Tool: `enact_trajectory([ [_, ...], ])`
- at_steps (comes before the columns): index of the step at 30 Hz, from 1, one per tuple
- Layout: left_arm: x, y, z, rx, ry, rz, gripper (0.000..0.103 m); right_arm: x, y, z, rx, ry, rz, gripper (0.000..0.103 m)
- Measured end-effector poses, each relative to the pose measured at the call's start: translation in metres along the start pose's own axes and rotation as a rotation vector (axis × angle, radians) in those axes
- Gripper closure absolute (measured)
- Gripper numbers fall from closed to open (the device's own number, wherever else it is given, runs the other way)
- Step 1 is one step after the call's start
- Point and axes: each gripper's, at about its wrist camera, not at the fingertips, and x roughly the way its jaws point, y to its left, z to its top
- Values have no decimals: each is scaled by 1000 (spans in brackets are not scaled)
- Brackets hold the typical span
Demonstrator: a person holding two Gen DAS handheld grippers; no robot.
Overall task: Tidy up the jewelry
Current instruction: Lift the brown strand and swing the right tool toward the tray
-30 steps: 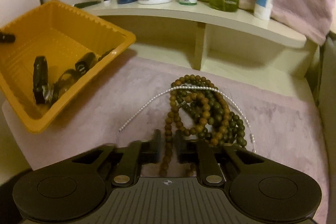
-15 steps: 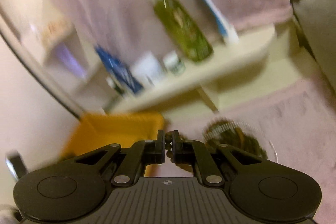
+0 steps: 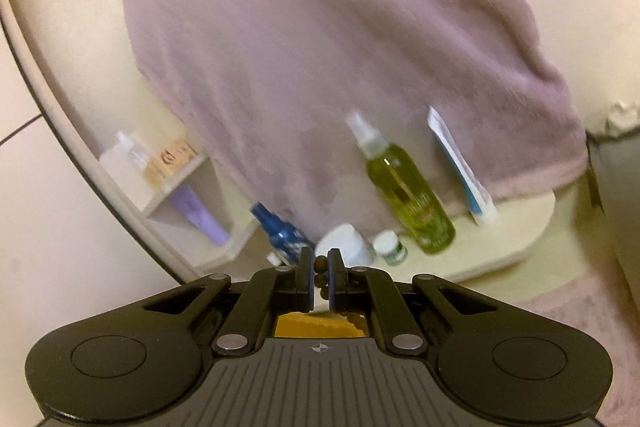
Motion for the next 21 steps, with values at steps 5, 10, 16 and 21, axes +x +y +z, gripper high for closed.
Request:
enact_trajectory([
  [5,0,0,0,1,-1,-1,90,-1,15,12,-7,-9,36,97],
  [10,0,0,0,0,-1,-1,90,7,31,17,-10,8,81,97],
  [16,0,0,0,1,-1,-2,90,36,57,15,-24,43,156,97],
  [21,-1,0,0,1,1,-4,91,71,77,6,-39,92,204,97],
])
